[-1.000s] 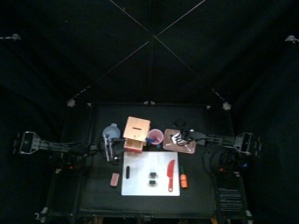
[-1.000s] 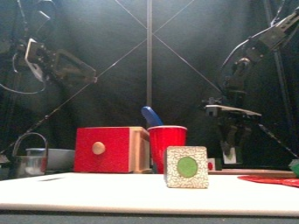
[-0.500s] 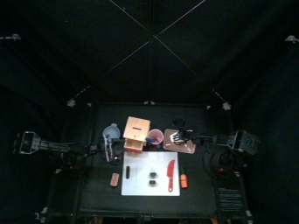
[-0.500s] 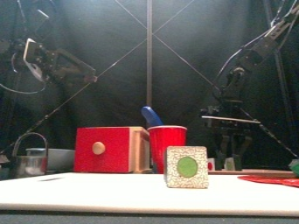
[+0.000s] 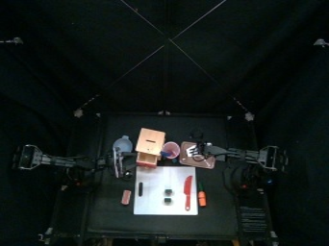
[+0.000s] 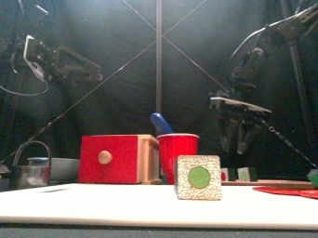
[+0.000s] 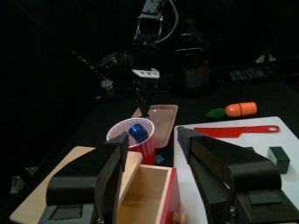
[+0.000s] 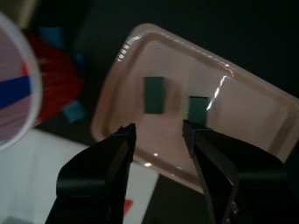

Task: Place sushi on board then cut the sushi with the knife then place the pieces on the plate
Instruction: Place the 4 sushi pieces on the plate

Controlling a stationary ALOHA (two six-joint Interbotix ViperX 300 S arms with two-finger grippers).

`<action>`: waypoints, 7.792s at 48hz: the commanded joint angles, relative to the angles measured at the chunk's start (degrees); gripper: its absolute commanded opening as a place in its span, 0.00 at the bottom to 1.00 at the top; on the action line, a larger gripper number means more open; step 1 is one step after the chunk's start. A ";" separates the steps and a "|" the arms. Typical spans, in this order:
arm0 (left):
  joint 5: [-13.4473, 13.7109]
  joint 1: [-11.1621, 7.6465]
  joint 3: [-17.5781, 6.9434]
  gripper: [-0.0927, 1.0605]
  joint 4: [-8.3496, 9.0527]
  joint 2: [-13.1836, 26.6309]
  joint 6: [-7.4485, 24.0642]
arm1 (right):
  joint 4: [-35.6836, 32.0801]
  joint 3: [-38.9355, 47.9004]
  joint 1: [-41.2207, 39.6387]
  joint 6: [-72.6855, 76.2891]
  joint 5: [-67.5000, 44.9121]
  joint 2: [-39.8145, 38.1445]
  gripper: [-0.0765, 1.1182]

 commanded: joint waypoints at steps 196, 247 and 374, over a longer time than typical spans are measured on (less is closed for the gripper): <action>-0.18 0.35 -1.32 0.82 -5.45 0.97 0.18 | 3.43 11.34 -13.10 -6.06 -4.92 -1.58 0.60; -0.35 0.44 -2.55 0.82 -5.71 0.18 -0.26 | 1.41 -12.57 26.02 -16.17 -9.14 6.42 0.78; -0.26 2.64 -0.88 0.82 -2.11 0.09 -0.09 | -3.78 21.01 -11.07 6.42 -1.05 -14.85 0.52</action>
